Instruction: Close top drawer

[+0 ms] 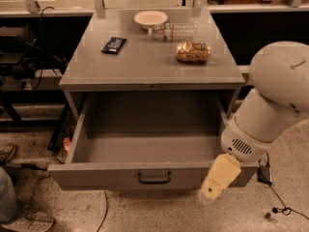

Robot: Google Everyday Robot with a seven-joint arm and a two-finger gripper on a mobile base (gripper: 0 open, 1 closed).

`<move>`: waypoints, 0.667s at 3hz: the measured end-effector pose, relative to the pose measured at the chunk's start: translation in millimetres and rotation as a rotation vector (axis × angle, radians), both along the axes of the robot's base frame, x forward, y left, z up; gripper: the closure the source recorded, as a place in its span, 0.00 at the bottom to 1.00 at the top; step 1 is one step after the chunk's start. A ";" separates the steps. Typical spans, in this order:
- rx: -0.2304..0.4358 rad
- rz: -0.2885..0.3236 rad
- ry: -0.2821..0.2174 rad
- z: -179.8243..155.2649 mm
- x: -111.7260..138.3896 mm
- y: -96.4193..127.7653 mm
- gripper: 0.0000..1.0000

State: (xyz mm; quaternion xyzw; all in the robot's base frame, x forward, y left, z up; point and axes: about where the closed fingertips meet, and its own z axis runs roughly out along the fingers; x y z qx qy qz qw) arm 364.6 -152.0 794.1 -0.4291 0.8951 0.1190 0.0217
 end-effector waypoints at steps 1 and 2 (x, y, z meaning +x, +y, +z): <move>0.038 -0.058 0.045 -32.9 -10.3 -4.5 0.18; 0.079 -0.135 0.074 -70.1 -15.3 -15.1 0.42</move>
Offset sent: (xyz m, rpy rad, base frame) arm -0.0160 -0.0309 -0.1176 0.1367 0.0986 -0.2418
